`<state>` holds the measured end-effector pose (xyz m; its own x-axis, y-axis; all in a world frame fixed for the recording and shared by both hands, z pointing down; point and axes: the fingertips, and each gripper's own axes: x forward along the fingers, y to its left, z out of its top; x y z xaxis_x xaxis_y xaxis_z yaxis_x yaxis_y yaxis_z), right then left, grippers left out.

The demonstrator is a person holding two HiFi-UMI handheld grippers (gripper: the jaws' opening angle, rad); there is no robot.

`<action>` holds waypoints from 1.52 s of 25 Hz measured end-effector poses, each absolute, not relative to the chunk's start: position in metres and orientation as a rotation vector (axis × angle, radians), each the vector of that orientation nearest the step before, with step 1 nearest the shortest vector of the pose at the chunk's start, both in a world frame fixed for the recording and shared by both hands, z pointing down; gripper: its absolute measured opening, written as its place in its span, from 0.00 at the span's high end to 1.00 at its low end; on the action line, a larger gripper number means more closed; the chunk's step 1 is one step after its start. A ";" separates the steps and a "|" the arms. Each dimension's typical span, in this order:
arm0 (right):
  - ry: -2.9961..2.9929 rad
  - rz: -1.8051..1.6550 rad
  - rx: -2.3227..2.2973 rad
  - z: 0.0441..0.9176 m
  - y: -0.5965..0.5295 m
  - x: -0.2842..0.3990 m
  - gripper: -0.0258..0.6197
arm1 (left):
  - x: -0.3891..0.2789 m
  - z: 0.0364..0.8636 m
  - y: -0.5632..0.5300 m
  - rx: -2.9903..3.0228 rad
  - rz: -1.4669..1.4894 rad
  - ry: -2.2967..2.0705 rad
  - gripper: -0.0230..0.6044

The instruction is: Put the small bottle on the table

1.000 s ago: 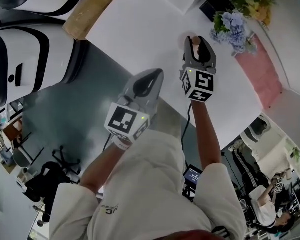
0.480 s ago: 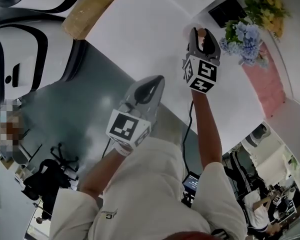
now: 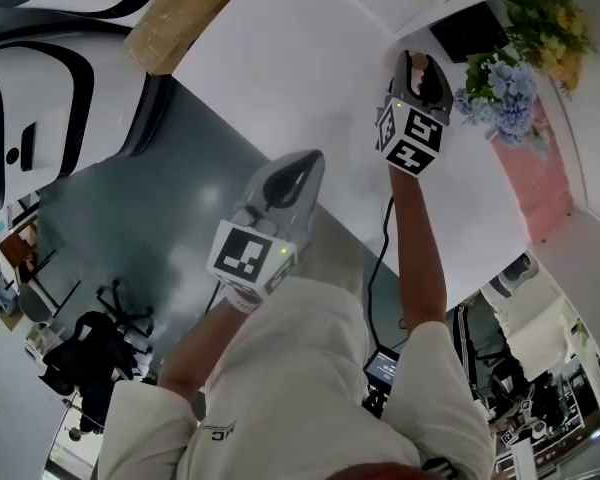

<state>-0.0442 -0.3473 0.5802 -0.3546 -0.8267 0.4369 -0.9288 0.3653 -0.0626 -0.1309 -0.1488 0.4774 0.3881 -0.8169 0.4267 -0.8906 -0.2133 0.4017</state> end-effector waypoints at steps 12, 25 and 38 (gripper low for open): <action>-2.279 0.417 1.560 0.588 -0.358 -0.046 0.73 | -0.134 0.485 -0.151 2.040 0.166 -1.459 0.96; -2.343 0.406 1.540 0.565 -0.321 -0.048 0.65 | -0.132 0.471 -0.143 2.066 0.168 -1.478 0.96; -2.538 0.363 1.371 0.473 -0.242 -0.051 0.77 | -0.124 0.431 -0.125 2.133 0.179 -1.495 0.96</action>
